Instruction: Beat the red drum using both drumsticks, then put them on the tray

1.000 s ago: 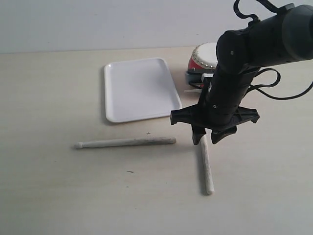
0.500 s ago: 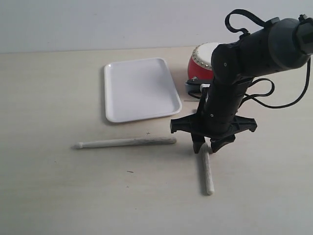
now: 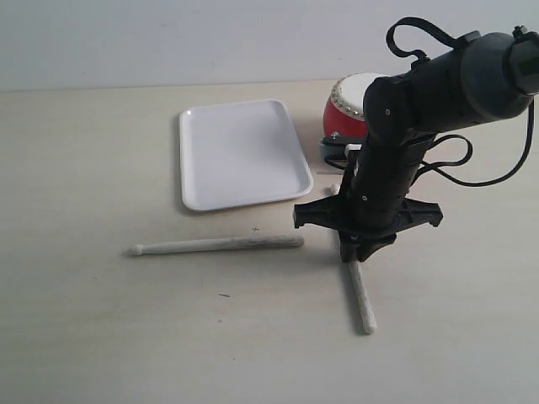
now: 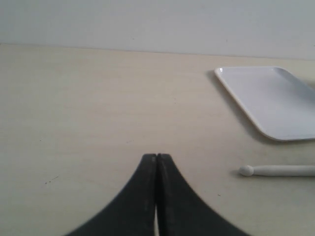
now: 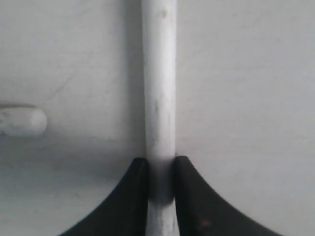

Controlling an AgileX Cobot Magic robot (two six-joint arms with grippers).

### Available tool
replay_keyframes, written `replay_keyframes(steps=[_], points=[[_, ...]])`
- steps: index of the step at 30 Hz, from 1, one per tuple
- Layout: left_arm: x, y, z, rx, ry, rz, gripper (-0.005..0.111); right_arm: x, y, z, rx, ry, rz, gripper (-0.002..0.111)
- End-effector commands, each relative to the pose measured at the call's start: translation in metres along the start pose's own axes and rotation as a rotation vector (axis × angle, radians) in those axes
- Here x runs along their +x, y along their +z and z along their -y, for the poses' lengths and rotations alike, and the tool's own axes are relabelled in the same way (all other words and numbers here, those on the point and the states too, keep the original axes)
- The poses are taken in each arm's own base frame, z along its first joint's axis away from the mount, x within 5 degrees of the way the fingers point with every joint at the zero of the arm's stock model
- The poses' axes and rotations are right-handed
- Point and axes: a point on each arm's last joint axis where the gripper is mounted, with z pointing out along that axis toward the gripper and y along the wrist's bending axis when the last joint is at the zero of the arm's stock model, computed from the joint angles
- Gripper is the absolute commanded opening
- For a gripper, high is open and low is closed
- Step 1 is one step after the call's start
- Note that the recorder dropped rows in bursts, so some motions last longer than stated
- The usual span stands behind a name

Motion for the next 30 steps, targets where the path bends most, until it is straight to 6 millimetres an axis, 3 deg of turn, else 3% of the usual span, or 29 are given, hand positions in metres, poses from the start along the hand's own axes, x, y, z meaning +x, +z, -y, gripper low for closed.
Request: replay_keyframes(steps=[1, 7, 20, 27, 29, 30], points=[[0.001, 0.000, 0.000, 0.006, -0.002, 0.007, 0.000, -0.002, -0.001, 0.000, 0.003, -0.012, 0.025, 0.000], [0.001, 0.000, 0.000, 0.006, -0.002, 0.007, 0.000, -0.002, -0.018, -0.001, -0.019, -0.028, 0.070, 0.000], [0.001, 0.000, 0.000, 0.006, -0.002, 0.007, 0.000, 0.016, -0.129, -0.006, -0.189, -0.221, 0.358, 0.000], [-0.003, 0.000, -0.001, -0.008, 0.048, 0.049, 0.000, 0.036, -0.166, -0.021, -0.417, -0.381, 0.419, 0.000], [-0.009, -0.001, 0.001, 0.018, -0.028, 0.113, 0.000, 0.041, -0.170, -0.026, -0.489, -0.433, 0.405, 0.000], [-0.013, -0.001, 0.003, 0.053, -0.166, 0.151, 0.000, 0.044, -0.171, -0.030, -0.531, -0.479, 0.393, 0.000]])
